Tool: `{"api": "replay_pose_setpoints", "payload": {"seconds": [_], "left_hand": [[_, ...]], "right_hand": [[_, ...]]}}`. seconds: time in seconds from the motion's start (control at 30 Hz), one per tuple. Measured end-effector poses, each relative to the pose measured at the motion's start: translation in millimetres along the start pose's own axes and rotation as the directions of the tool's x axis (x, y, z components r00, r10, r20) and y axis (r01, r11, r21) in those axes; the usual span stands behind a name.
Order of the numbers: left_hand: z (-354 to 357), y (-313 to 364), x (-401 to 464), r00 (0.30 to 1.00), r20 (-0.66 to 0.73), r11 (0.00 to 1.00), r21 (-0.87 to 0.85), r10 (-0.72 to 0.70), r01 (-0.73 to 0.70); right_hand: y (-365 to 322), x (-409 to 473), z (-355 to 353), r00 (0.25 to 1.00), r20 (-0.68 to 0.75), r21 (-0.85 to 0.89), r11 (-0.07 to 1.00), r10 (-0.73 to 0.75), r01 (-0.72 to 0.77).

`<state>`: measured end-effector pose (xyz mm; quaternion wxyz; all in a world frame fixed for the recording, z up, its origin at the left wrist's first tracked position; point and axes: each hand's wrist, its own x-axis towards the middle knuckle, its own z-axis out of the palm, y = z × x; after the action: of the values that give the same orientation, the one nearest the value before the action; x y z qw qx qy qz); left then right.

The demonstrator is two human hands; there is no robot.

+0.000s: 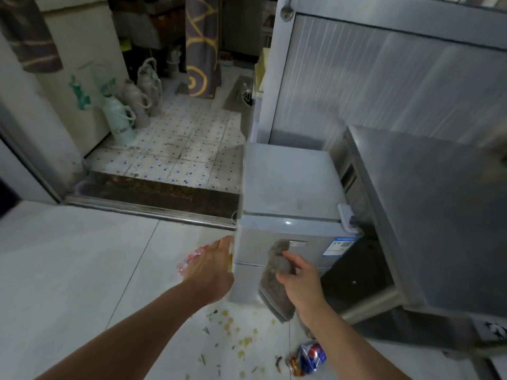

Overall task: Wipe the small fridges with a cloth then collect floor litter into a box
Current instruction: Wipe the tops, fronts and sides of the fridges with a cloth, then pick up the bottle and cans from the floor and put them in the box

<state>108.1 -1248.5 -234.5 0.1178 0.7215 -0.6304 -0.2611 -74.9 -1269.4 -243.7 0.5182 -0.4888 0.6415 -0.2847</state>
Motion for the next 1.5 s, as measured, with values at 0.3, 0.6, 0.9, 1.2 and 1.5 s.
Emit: {"api": "replay_pose_setpoints", "payload": {"seconds": [0.3, 0.6, 0.9, 1.2, 1.5], "left_hand": [[-27, 55, 32, 0.996, 0.024, 0.996, 0.018, 0.085, -0.085], [-2, 98, 89, 0.996, -0.043, 0.996, 0.045, 0.076, -0.074], [18, 98, 104, 0.999, -0.030, 0.996, 0.093, 0.020, -0.018], [1, 106, 54, 0.997, -0.040, 0.996, 0.055, -0.068, 0.070], [-17, 85, -28, 0.988, -0.004, 0.987, -0.020, -0.157, 0.157]], "right_hand": [[-49, 17, -70, 0.974, -0.178, -0.195, 0.975, -0.142, 0.106], [-63, 118, -116, 0.924, -0.189, -0.400, 0.886, -0.331, 0.236], [-21, 166, -111, 0.988, 0.056, -0.848, 0.515, -0.143, 0.122], [-39, 104, -94, 0.953, 0.086, -0.808, 0.539, -0.292, 0.238], [-40, 2, -75, 0.968, 0.114, -0.710, 0.664, -0.222, 0.236]]}}
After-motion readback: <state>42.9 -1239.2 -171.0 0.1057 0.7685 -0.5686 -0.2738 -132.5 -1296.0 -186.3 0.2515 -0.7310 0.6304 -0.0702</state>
